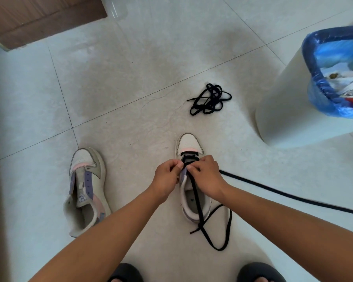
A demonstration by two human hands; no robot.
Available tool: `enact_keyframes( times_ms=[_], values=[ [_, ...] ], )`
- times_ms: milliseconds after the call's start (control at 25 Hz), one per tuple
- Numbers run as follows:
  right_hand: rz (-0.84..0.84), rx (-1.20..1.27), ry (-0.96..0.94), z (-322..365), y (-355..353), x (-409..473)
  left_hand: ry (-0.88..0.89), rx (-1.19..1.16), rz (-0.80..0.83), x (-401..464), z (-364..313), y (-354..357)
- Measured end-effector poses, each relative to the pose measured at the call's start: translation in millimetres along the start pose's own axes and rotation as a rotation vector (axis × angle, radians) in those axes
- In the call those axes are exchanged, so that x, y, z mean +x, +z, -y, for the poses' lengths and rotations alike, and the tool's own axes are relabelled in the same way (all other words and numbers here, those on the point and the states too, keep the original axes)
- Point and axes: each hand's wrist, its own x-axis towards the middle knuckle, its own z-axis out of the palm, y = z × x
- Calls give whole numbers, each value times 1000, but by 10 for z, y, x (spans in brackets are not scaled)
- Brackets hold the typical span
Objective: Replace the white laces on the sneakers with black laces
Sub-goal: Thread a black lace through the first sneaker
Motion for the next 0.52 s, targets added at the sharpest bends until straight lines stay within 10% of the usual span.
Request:
enact_keyframes(
  times_ms=[520],
  values=[
    [184,146,92,-12,-110,236,-35,-160,-104,-46,59,81]
  ],
)
